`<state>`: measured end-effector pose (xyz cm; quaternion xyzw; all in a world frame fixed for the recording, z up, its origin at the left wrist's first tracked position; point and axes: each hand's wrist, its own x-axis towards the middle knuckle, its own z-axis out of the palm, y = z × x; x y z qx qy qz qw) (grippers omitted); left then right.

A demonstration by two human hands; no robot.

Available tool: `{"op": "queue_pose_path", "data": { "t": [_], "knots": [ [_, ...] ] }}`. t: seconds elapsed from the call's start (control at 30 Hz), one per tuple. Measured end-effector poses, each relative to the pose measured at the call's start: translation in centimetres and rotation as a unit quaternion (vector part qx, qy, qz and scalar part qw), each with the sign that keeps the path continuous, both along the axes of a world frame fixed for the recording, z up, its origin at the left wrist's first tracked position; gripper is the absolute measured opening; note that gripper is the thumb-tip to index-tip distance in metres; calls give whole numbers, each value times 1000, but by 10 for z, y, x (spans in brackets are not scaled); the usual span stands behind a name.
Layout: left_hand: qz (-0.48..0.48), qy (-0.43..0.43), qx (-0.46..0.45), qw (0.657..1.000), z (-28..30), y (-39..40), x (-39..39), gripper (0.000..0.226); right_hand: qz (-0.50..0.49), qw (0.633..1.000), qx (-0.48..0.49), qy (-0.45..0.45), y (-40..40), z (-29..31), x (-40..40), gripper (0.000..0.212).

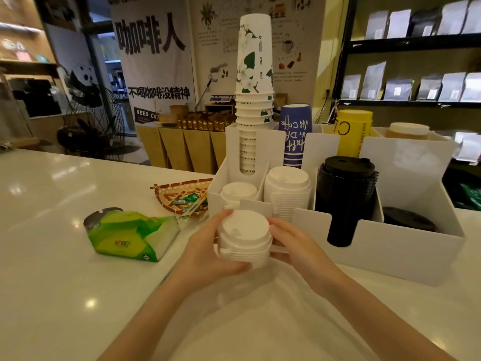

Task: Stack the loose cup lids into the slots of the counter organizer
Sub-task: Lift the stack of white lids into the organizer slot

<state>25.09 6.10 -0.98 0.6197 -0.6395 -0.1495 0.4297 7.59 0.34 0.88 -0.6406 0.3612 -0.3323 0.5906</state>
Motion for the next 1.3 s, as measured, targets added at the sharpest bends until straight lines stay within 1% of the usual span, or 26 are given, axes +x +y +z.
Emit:
{"op": "queue_pose_path", "data": {
  "t": [0.07, 0.2, 0.3, 0.43, 0.6, 0.73, 0.83, 0.97, 1.1, 1.23, 1.3],
  "knots": [
    [11, 1, -38, 999, 7, 2, 3, 97, -5, 998, -55, 0, -1, 11, 6, 33],
    [34, 2, -102, 994, 27, -2, 8, 90, -34, 992, -121, 6, -12, 41, 22, 34],
    [44, -5, -130, 990, 46, -15, 17, 86, -40, 979, -198, 39, -25, 64, 35, 34],
    [55, -34, -140, 988, 68, -39, 28, 87, -52, 953, -282, 103, -47, 93, 49, 35],
    [76, -74, -119, 987, 76, -77, 36, 87, -50, 934, -301, 187, -83, 108, 64, 33],
    [79, -110, -103, 985, 66, -93, 40, 86, -42, 906, -329, 264, -99, 103, 70, 30],
    [83, -135, -117, 980, 64, -97, 38, 86, -52, 891, -344, 290, -107, 96, 72, 27],
    [122, -193, -129, 965, 61, -101, 35, 85, -54, 878, -351, 320, -114, 93, 69, 27],
    [132, -194, -113, 966, 52, -101, 35, 84, -55, 868, -358, 341, -116, 86, 70, 29],
    [111, -181, -87, 973, 45, -104, 39, 85, -67, 829, -388, 398, -116, 81, 73, 34],
    [99, -191, -80, 973, 43, -106, 43, 86, -64, 820, -393, 411, -116, 81, 73, 35]
  ]
}}
